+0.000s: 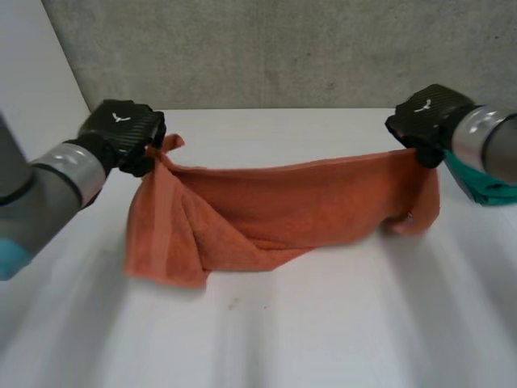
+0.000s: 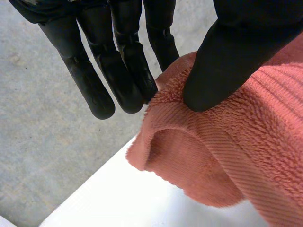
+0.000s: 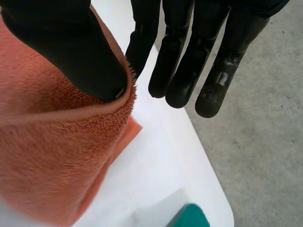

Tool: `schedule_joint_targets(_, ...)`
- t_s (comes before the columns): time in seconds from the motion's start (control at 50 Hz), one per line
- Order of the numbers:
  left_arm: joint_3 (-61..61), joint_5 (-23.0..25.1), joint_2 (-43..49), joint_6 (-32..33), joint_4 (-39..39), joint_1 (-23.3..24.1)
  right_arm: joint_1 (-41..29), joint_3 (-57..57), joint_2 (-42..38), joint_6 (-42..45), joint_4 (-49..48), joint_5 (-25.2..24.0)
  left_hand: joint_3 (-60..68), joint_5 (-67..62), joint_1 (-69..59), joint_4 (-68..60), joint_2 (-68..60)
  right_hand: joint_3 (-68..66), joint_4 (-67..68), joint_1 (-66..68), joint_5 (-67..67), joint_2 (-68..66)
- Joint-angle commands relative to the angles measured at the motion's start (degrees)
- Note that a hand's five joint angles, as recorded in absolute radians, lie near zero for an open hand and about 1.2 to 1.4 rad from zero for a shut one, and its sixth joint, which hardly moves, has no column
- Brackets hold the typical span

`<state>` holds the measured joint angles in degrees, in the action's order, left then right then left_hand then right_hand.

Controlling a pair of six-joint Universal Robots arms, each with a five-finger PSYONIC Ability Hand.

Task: Fold the laundry.

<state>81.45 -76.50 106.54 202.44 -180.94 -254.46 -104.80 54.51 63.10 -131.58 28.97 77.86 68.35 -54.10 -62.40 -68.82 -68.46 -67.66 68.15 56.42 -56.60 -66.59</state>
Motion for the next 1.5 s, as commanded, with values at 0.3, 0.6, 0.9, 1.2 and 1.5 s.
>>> schedule_joint_targets(0.3,-12.99,-6.65,7.28,0.06,-45.64,2.65,-5.15,-14.18,-6.32,-13.88,-54.19,4.23,11.65,-15.9,-17.6,-11.18,-11.54,-12.34,11.85,23.58,-13.4,-13.41)
schedule_joint_targets(0.6,16.18,-6.65,3.67,1.73,-39.94,1.59,-5.06,14.46,-1.13,-10.64,-35.94,0.37,11.65,-15.9,-17.6,-11.18,-11.54,-12.34,11.85,23.58,-13.4,-13.41)
schedule_joint_targets(0.9,22.61,-6.56,-3.7,7.54,-12.78,2.83,-5.15,33.81,-2.1,-3.6,-28.26,0.1,-24.11,19.87,18.16,24.59,24.22,-12.34,11.85,23.58,-13.4,-13.41)
schedule_joint_targets(1.2,21.65,-4.02,-12.94,6.13,-10.05,1.95,-2.87,40.67,5.28,-3.6,-30.73,-3.5,-47.53,43.29,41.58,48.01,47.64,-12.34,11.85,23.58,-13.4,-13.41)
schedule_joint_targets(1.5,5.66,2.05,5.16,6.66,0.05,-3.85,-2.87,41.81,5.28,-3.6,-31.08,-3.68,-46.19,41.94,40.24,46.66,46.3,-12.34,11.85,23.58,-13.4,-13.41)
